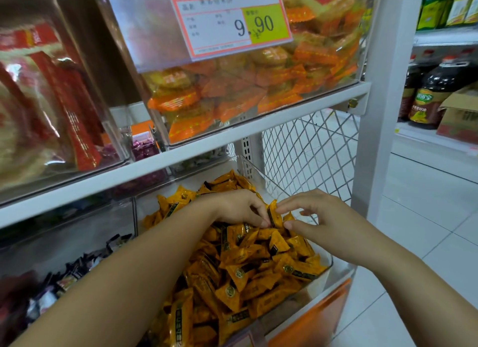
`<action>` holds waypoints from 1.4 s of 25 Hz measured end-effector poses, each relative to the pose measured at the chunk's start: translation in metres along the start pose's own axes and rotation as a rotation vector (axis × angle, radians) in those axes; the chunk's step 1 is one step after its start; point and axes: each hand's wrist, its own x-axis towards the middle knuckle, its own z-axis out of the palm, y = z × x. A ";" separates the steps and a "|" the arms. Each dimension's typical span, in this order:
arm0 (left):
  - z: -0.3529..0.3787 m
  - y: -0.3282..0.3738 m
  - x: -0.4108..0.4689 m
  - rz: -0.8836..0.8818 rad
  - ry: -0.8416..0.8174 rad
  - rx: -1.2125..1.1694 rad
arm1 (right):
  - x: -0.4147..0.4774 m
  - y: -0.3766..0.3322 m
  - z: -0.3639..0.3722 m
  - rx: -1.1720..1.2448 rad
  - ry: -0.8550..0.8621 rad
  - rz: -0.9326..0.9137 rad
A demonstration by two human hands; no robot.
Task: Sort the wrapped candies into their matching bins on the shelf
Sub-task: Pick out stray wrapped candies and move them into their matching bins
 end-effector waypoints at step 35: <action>0.097 -0.099 -0.370 -0.377 1.466 -0.209 | -0.033 -0.175 0.160 -0.284 -0.093 0.004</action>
